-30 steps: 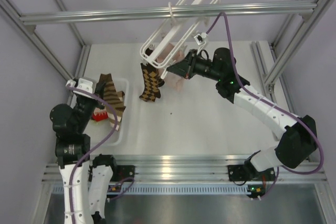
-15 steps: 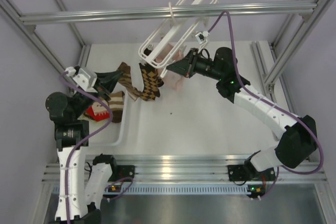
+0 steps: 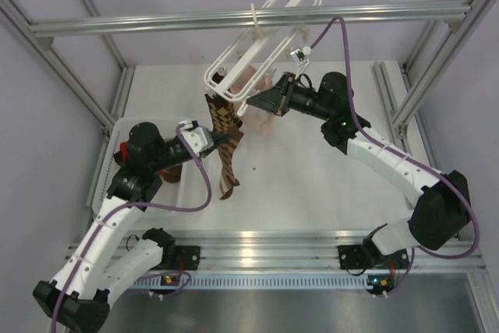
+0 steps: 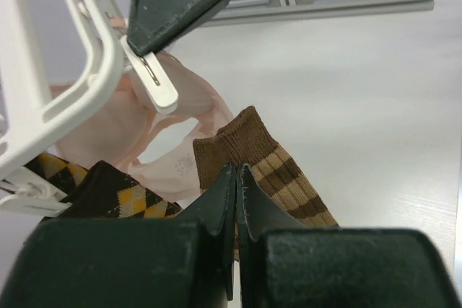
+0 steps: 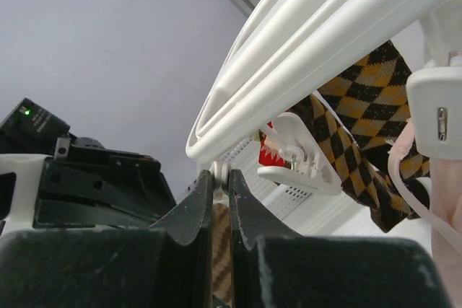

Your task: Clip the socks to the hanger

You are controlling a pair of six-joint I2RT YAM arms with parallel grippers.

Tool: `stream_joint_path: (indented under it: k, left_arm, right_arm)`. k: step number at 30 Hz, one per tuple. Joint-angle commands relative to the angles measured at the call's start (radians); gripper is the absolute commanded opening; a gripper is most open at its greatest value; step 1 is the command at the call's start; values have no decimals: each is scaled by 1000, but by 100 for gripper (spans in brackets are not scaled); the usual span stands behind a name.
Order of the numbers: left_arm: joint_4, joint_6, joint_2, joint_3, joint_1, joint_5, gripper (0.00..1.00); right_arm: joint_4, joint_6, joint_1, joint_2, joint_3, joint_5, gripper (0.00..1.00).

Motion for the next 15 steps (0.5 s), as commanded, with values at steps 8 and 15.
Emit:
stream_joint_path:
  k: [8,15]
  left_arm:
    - [132,106,93,-39,-150,-273,0]
    - [210,86,114,-39,-165,-339,0]
  right_arm:
    - [48,-9,-17,0,-19,-5,0]
    - [41,-26,-15,7,-16,-8,0]
